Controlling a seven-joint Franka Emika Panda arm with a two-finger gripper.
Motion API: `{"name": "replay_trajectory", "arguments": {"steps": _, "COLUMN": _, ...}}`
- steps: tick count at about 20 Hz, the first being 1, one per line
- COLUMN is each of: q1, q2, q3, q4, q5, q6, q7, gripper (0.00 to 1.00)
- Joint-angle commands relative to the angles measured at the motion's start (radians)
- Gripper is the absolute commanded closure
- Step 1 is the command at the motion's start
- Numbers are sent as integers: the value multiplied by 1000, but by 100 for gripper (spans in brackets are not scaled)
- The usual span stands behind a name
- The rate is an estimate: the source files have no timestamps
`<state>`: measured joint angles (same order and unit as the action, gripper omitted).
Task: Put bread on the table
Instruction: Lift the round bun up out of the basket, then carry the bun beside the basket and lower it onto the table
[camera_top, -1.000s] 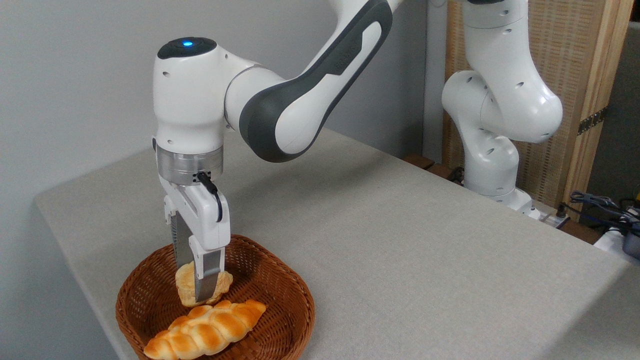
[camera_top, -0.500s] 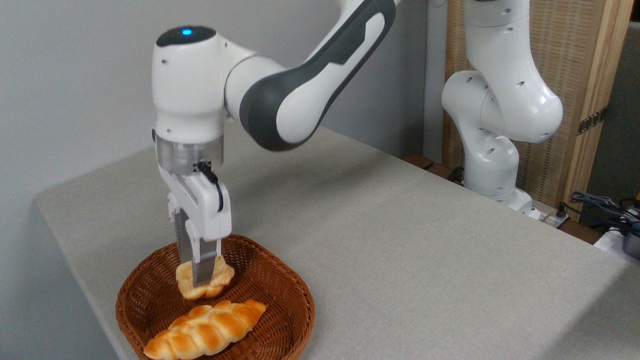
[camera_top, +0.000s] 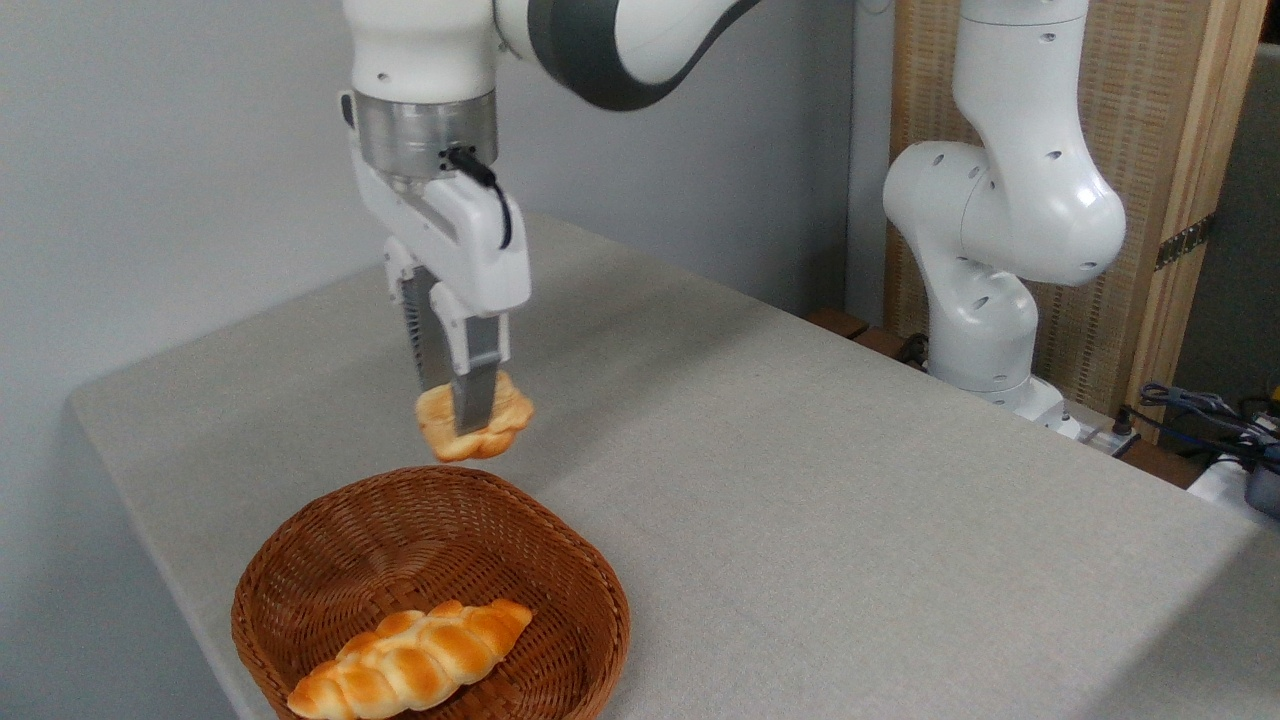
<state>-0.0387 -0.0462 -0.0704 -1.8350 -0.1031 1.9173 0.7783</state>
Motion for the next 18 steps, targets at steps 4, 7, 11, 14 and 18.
{"name": "replay_trajectory", "arguments": {"steps": 4, "q1": -7, "q2": -11, "q3": 0, "q4": -61, "q5": -15, "q6": -224, "q7": 3, "gripper": 29}}
{"name": "replay_trajectory", "arguments": {"steps": 7, "q1": -9, "q2": 0, "q3": -2, "q4": -93, "q5": -17, "q6": -225, "q7": 4, "gripper": 9}}
{"name": "replay_trajectory", "arguments": {"steps": 11, "q1": -29, "q2": 31, "q3": -5, "q4": -99, "q5": -6, "q6": -215, "q7": 4, "gripper": 0}}
{"name": "replay_trajectory", "arguments": {"steps": 14, "q1": -30, "q2": 31, "q3": -5, "q4": -98, "q5": -4, "q6": -210, "q7": 4, "gripper": 0}}
{"name": "replay_trajectory", "arguments": {"steps": 18, "q1": -30, "q2": 26, "q3": -3, "q4": -96, "q5": -3, "q6": -202, "q7": 4, "gripper": 0}}
